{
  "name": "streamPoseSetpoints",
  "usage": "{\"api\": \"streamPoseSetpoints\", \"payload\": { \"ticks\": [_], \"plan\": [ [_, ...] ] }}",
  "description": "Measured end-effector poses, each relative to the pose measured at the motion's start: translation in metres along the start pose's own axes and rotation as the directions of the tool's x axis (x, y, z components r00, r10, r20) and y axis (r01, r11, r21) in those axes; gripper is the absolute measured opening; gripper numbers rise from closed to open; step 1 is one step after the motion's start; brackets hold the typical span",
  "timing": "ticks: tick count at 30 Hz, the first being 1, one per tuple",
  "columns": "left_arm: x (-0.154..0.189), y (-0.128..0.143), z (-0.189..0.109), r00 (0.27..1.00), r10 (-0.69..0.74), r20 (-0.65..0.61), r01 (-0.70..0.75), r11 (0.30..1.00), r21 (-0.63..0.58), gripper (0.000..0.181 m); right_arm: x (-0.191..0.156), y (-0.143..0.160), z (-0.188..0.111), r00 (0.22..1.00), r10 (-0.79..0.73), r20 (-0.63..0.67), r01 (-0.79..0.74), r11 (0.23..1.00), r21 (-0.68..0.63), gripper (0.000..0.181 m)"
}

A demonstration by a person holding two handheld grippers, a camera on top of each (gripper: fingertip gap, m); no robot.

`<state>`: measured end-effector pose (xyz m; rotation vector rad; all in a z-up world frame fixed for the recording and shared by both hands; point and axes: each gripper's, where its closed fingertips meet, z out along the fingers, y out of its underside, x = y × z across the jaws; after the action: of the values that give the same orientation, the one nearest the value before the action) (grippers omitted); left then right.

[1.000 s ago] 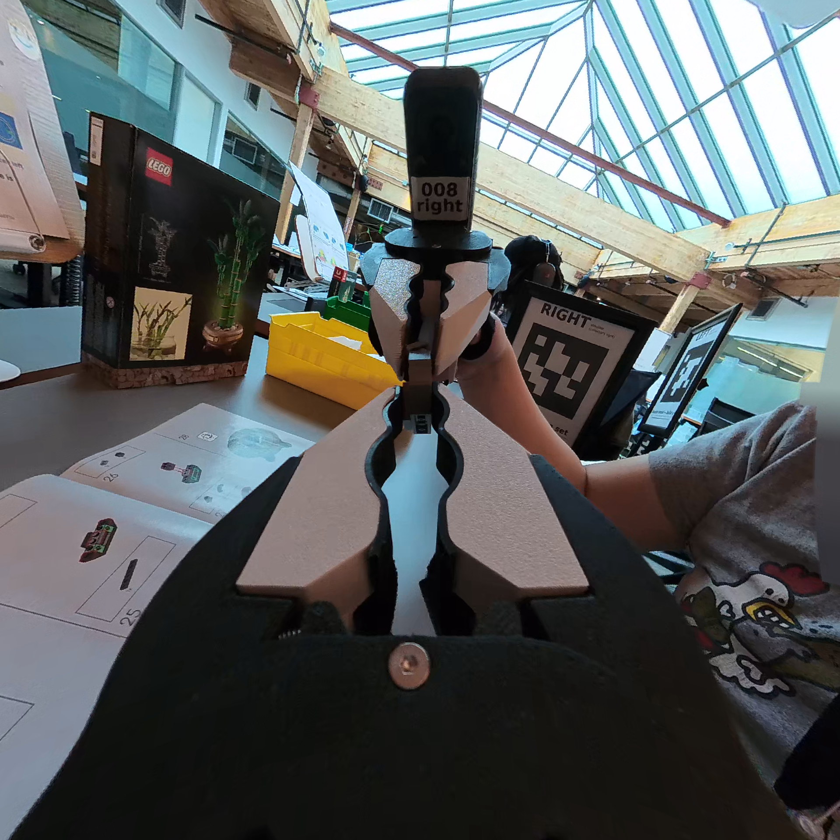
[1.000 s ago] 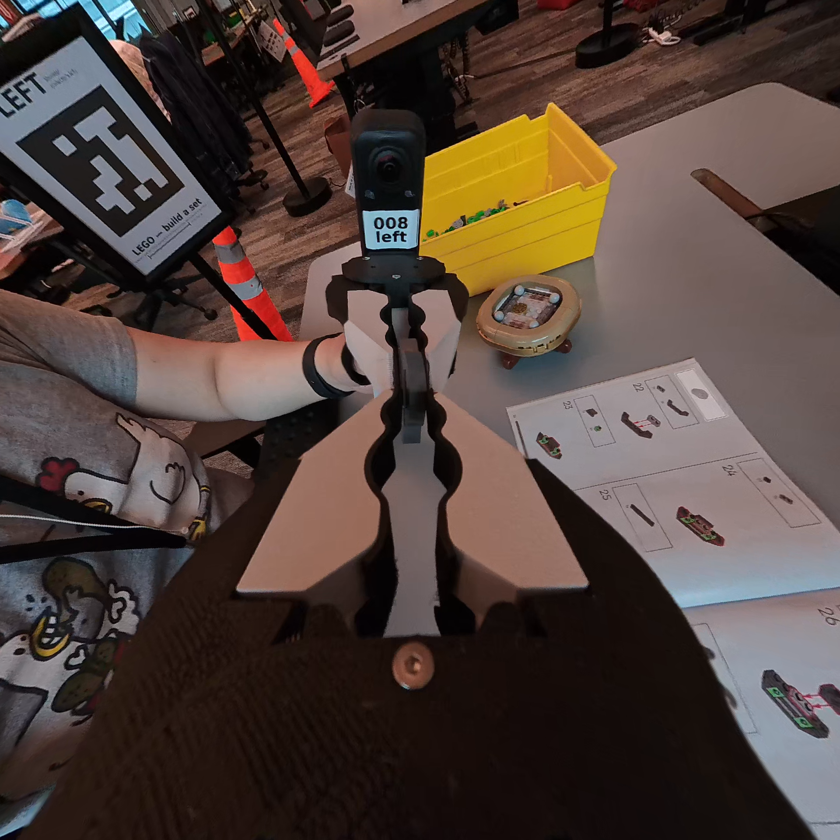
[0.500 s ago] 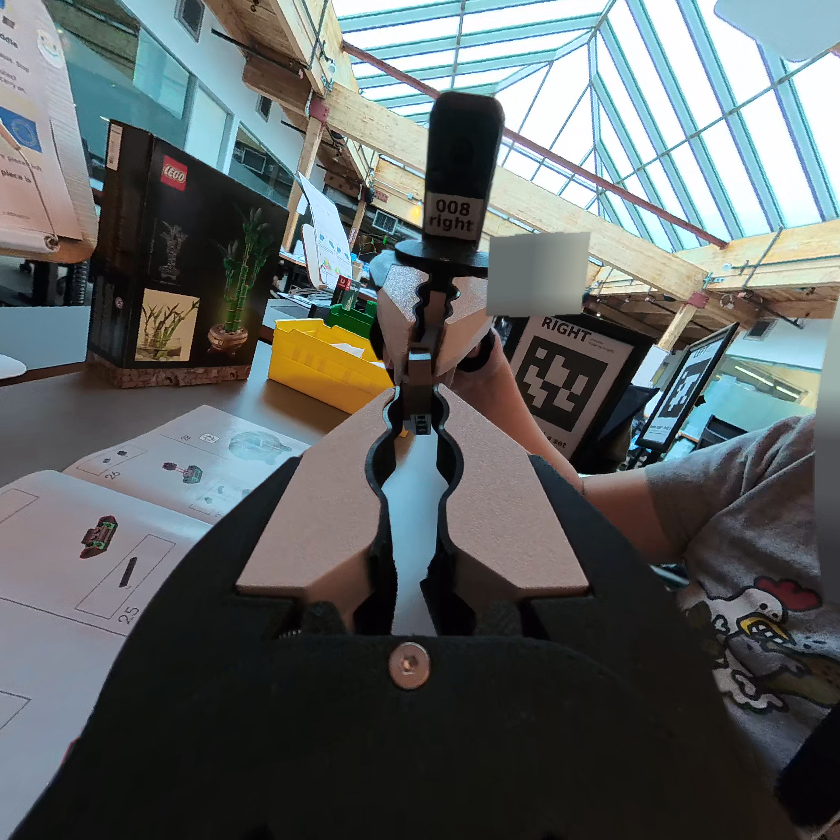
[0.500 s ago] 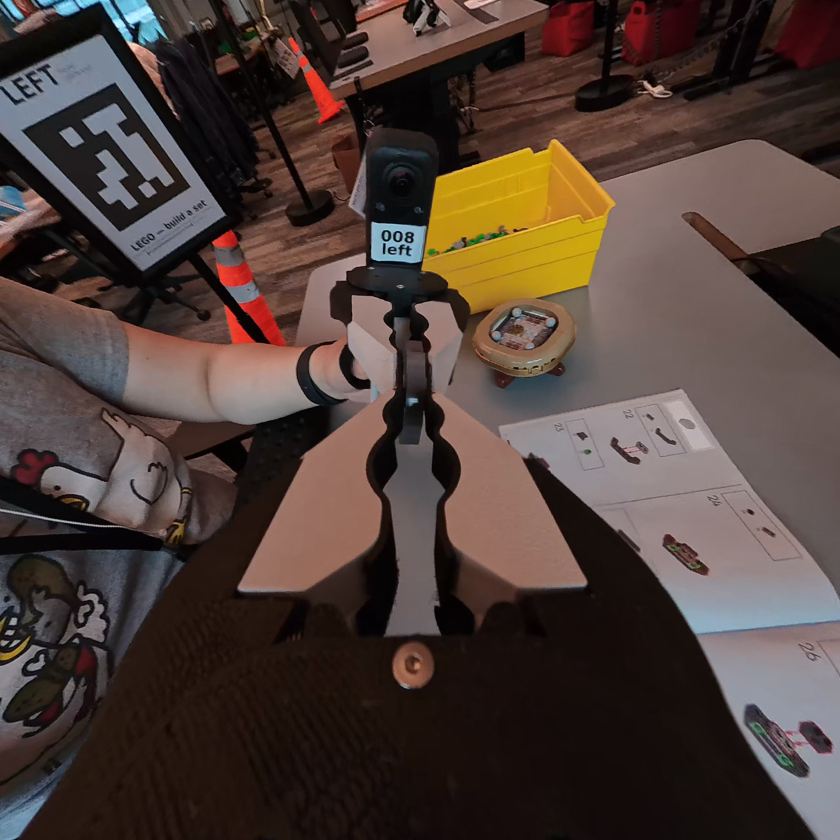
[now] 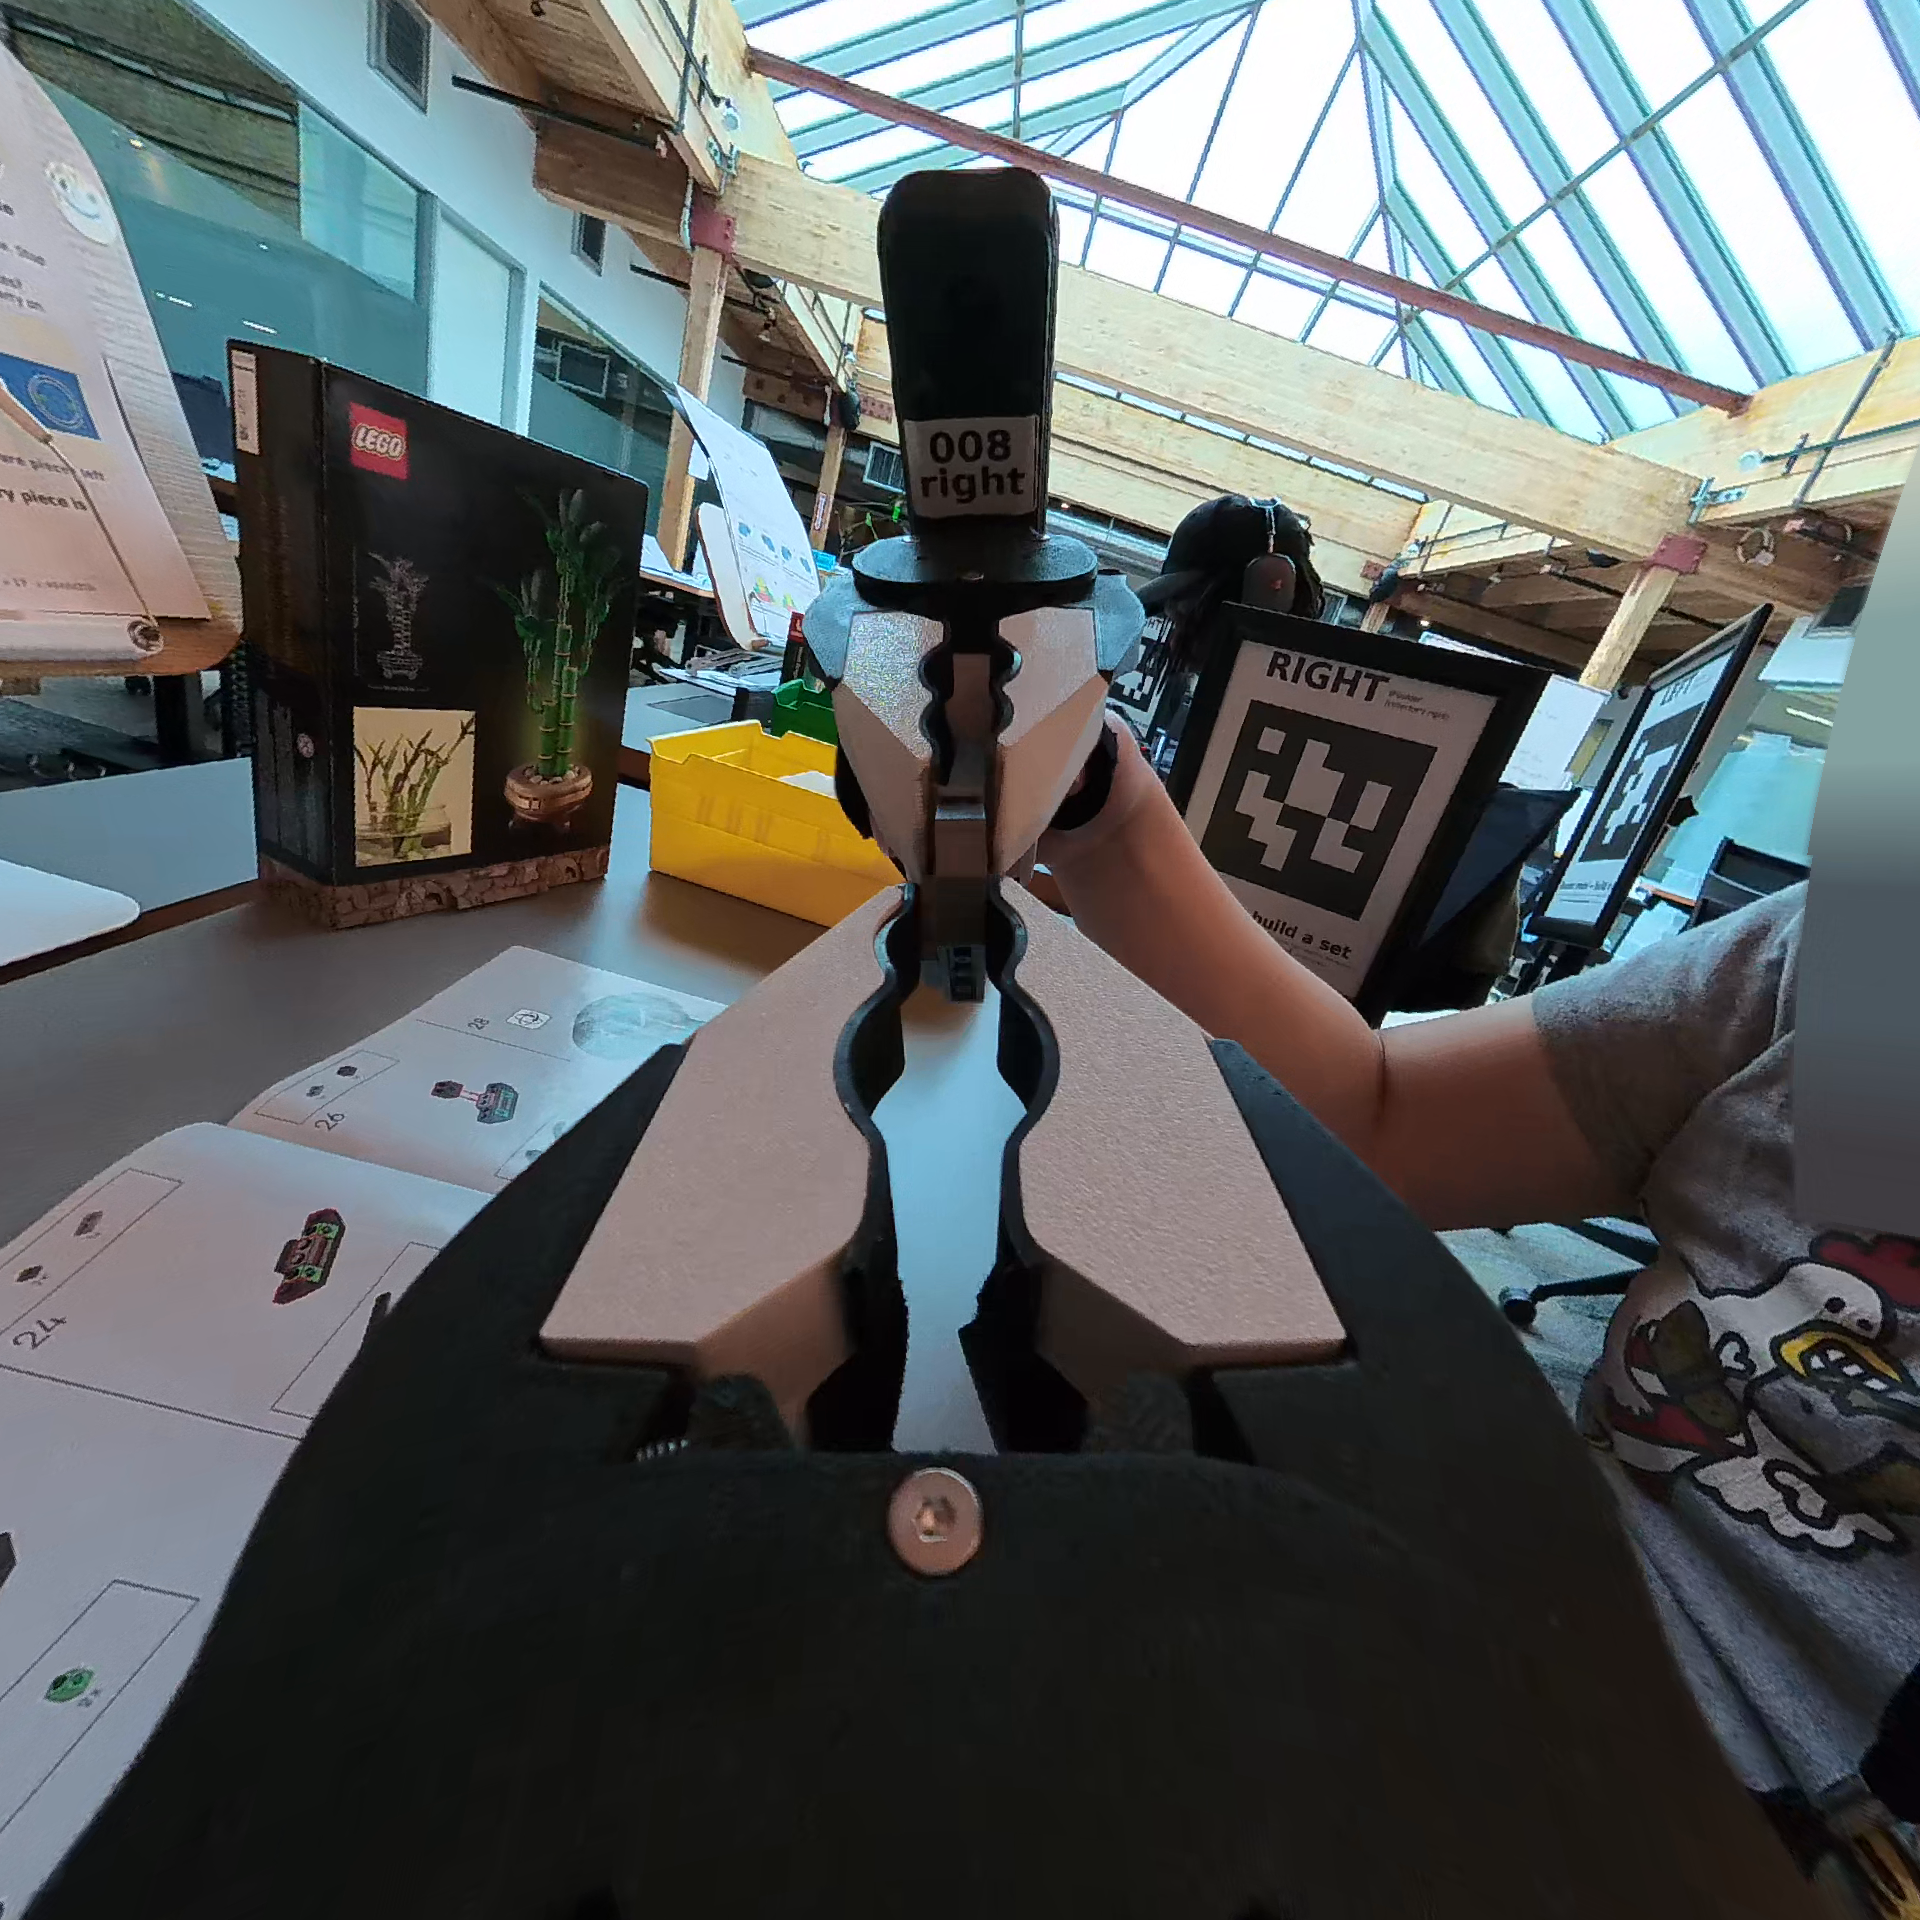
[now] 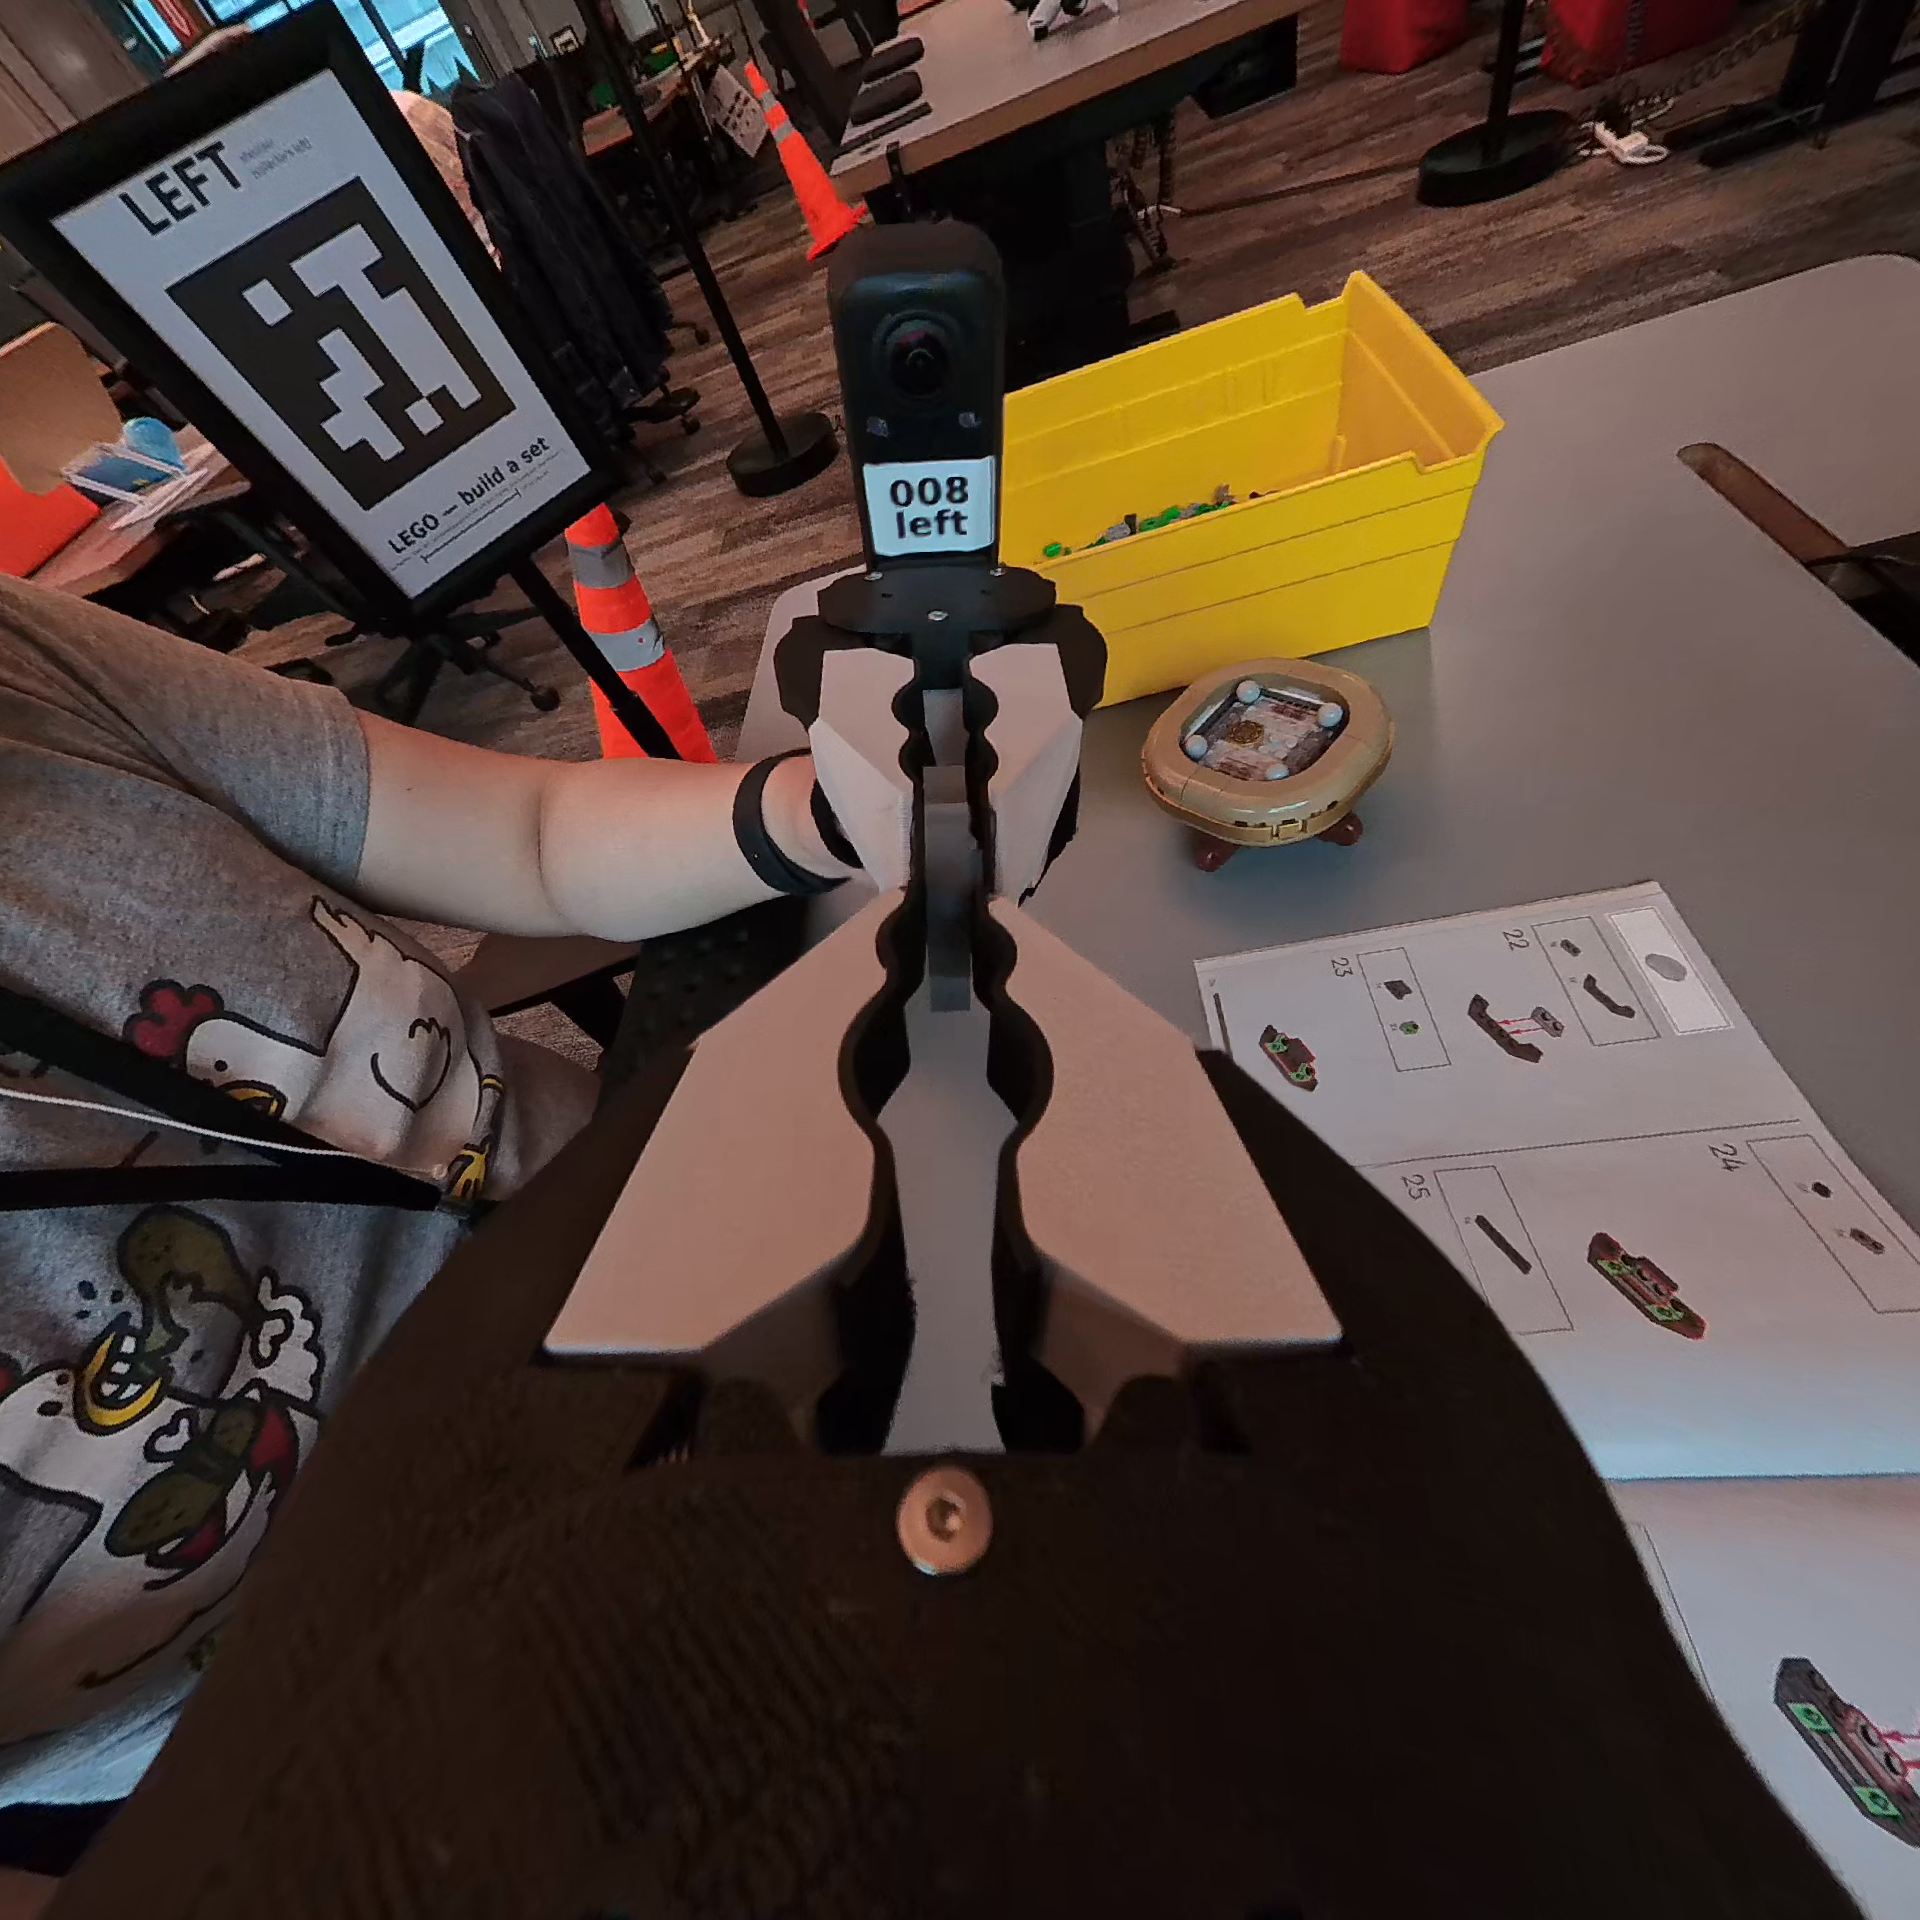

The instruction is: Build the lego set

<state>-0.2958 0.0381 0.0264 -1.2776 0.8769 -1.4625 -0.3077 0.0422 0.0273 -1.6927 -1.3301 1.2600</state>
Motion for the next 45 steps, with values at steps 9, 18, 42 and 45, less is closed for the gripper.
{"api": "streamPoseSetpoints", "payload": {
  "ticks": [9,18,42,45],
  "plan": [
    [-0.005,0.009,0.005,0.999,-0.018,0.045,0.021,0.998,-0.060,0.039,0.005,0.006,-0.009,0.980,0.152,0.130,-0.157,0.987,0.023,0.006],
    [0.009,0.036,0.011,0.789,0.610,0.073,-0.547,0.751,-0.369,0.074,-0.009,0.055,-0.033,0.934,0.259,0.247,-0.213,0.957,-0.198,0.007],
    [0.052,0.054,0.050,0.550,0.721,-0.422,-0.809,0.334,-0.484,0.046,-0.049,0.059,-0.045,0.927,0.226,0.301,-0.130,0.943,-0.307,0.006],
    [0.052,0.054,0.049,0.557,0.721,-0.413,-0.805,0.346,-0.483,0.044,-0.049,0.058,-0.044,0.926,0.230,0.300,-0.134,0.942,-0.306,0.006]
  ]
}}
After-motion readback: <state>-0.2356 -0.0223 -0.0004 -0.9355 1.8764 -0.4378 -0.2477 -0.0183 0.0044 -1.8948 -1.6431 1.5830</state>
